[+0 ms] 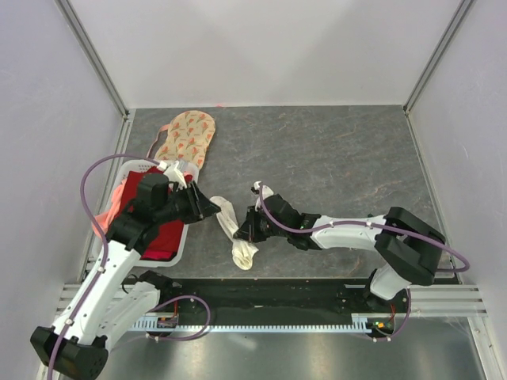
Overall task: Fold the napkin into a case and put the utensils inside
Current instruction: Turn over the smaller rectangle-folded napkin at the center of the board, then smooth out the smaller rectangle-folded napkin at the center of the board, then move the smaller rectangle folded napkin to the center of the board, then fold the fork at the corner of the board, then pass from the right arm to the left, then pass from the left arm to the right
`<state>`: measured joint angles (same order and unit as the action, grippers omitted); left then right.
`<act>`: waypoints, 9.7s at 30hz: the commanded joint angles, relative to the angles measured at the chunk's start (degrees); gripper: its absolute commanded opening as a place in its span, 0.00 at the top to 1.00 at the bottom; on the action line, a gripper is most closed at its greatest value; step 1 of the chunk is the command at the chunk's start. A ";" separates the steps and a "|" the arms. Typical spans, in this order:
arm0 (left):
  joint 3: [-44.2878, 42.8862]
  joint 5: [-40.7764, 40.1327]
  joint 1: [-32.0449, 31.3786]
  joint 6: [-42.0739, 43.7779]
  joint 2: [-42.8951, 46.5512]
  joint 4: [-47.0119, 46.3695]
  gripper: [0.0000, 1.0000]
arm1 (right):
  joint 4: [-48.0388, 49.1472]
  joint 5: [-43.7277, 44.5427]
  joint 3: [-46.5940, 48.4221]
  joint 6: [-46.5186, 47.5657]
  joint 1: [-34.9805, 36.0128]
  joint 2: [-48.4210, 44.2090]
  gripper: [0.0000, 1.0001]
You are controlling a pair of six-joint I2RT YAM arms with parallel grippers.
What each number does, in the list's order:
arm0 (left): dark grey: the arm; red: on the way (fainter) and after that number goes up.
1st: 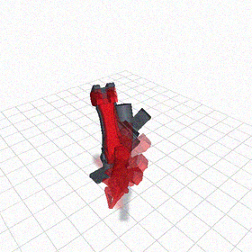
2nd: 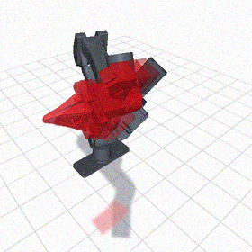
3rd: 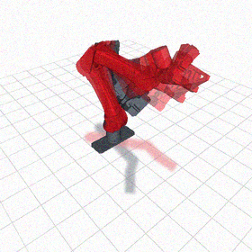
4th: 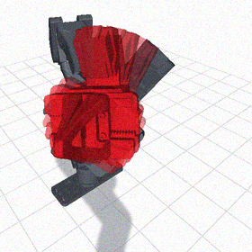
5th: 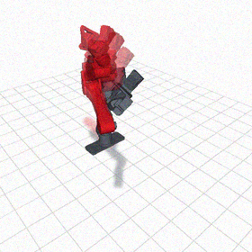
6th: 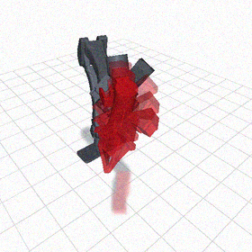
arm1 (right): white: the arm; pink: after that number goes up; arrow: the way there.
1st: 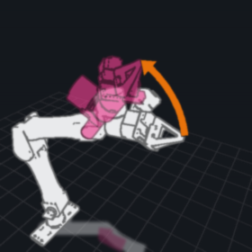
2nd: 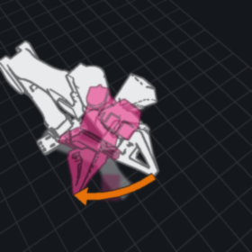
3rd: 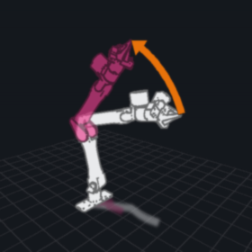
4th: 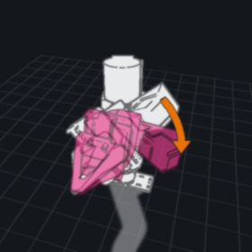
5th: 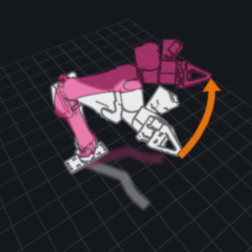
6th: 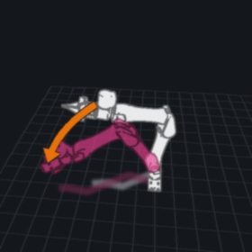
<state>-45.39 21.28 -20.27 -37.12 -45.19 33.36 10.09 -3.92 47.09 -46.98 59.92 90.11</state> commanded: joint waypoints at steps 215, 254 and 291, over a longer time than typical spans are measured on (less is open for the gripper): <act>-31.96 16.08 -24.47 -8.84 -37.88 -7.79 0.36 | 21.46 -41.16 -15.63 -25.36 -47.36 -38.34 1.00; -53.14 -31.47 -42.92 27.81 -48.94 11.90 0.37 | -50.96 -21.47 17.51 -24.21 -41.38 -25.68 1.00; -34.42 24.95 -18.75 6.63 -33.56 13.48 0.98 | -46.83 -51.09 24.20 39.43 -52.80 -16.45 0.52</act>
<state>-80.58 40.03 -39.35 -27.51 -81.58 49.06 -41.78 -48.45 73.73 -10.28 7.27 73.52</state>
